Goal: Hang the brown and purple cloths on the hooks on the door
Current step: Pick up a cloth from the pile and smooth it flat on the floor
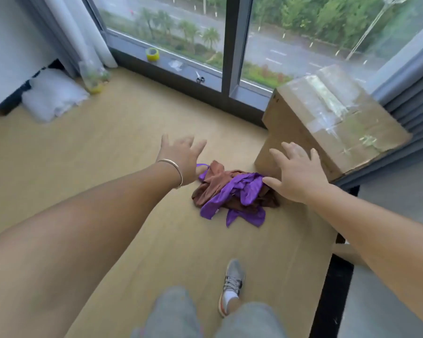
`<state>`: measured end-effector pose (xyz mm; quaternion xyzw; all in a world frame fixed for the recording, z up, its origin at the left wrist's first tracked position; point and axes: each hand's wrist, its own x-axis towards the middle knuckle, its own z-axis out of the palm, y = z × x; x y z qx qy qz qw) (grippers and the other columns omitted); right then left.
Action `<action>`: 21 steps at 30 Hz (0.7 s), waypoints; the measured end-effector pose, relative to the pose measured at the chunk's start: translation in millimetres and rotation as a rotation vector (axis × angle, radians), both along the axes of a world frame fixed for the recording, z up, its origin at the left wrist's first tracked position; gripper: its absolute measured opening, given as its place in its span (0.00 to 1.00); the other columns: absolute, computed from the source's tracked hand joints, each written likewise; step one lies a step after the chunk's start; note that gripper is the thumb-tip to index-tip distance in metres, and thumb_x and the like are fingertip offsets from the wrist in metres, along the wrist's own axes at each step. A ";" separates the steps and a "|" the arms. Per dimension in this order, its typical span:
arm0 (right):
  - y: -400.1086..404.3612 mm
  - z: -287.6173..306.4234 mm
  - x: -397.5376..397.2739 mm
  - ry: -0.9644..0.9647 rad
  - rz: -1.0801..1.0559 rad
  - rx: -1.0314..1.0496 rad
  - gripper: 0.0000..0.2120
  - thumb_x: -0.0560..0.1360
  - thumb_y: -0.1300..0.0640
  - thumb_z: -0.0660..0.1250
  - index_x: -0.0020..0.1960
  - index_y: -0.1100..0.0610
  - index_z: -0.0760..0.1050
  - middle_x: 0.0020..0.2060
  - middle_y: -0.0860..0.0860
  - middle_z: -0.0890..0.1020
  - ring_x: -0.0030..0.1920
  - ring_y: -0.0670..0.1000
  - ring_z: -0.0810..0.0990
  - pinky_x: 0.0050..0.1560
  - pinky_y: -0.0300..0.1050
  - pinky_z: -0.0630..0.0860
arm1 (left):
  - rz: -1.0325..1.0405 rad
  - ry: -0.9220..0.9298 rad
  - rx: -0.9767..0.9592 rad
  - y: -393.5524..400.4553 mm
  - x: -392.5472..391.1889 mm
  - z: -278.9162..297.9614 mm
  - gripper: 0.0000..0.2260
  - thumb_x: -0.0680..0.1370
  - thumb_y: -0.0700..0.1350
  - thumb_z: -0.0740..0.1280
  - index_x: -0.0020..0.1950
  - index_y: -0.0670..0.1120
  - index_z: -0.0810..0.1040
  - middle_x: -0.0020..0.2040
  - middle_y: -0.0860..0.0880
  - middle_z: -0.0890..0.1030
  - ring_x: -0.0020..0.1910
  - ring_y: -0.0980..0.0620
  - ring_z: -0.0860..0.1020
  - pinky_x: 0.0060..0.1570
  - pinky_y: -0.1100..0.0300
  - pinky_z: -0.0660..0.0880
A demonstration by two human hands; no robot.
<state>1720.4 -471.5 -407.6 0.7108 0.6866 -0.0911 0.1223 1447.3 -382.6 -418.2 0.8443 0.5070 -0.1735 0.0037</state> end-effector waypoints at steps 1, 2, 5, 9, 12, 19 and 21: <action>3.8 -25.0 2.1 0.000 0.012 -0.027 0.38 0.75 0.31 0.56 0.78 0.47 0.51 0.78 0.53 0.52 0.78 0.53 0.47 0.74 0.64 0.46 | 0.014 0.008 -0.041 -2.6 -0.3 -25.2 0.32 0.77 0.66 0.51 0.78 0.55 0.49 0.78 0.45 0.56 0.75 0.48 0.57 0.70 0.34 0.48; 5.8 -45.3 3.6 0.000 0.015 -0.051 0.38 0.75 0.31 0.56 0.78 0.47 0.51 0.78 0.53 0.52 0.78 0.53 0.47 0.74 0.64 0.46 | 0.021 0.004 -0.076 -5.6 -0.6 -45.4 0.32 0.77 0.66 0.52 0.77 0.55 0.50 0.78 0.45 0.56 0.75 0.48 0.57 0.70 0.34 0.47; 10.6 -118.7 5.5 0.007 0.020 -0.162 0.38 0.74 0.31 0.56 0.78 0.48 0.51 0.78 0.53 0.53 0.78 0.53 0.47 0.74 0.64 0.47 | 0.041 0.009 -0.191 -14.6 -1.0 -116.0 0.30 0.77 0.64 0.53 0.76 0.55 0.52 0.76 0.46 0.59 0.73 0.48 0.61 0.70 0.33 0.47; 5.7 -211.9 5.6 -0.005 0.059 -0.264 0.39 0.74 0.31 0.56 0.78 0.48 0.51 0.78 0.53 0.53 0.77 0.53 0.48 0.74 0.64 0.47 | 0.103 0.096 -0.290 -23.2 -8.7 -215.1 0.30 0.78 0.65 0.52 0.77 0.55 0.51 0.76 0.47 0.59 0.73 0.48 0.61 0.69 0.35 0.47; -1.5 -274.7 3.2 -0.004 0.076 -0.330 0.38 0.74 0.31 0.57 0.78 0.47 0.49 0.78 0.53 0.52 0.78 0.53 0.47 0.74 0.63 0.46 | 0.134 0.122 -0.350 -32.0 -17.2 -282.7 0.31 0.78 0.64 0.52 0.77 0.54 0.50 0.76 0.47 0.58 0.74 0.49 0.58 0.70 0.35 0.48; 0.6 -409.1 -14.8 -0.033 0.181 -0.380 0.39 0.74 0.34 0.59 0.78 0.48 0.48 0.78 0.53 0.49 0.78 0.53 0.45 0.74 0.62 0.45 | 0.111 0.064 -0.422 -54.3 -24.0 -429.6 0.29 0.80 0.59 0.53 0.78 0.49 0.50 0.75 0.49 0.60 0.74 0.51 0.59 0.72 0.40 0.48; 5.3 -446.6 -27.1 -0.030 0.245 -0.369 0.40 0.74 0.34 0.60 0.78 0.49 0.49 0.78 0.54 0.49 0.78 0.53 0.45 0.74 0.62 0.46 | 0.119 0.046 -0.447 -60.0 -27.0 -473.5 0.29 0.80 0.58 0.53 0.78 0.48 0.50 0.75 0.50 0.60 0.73 0.51 0.59 0.73 0.42 0.48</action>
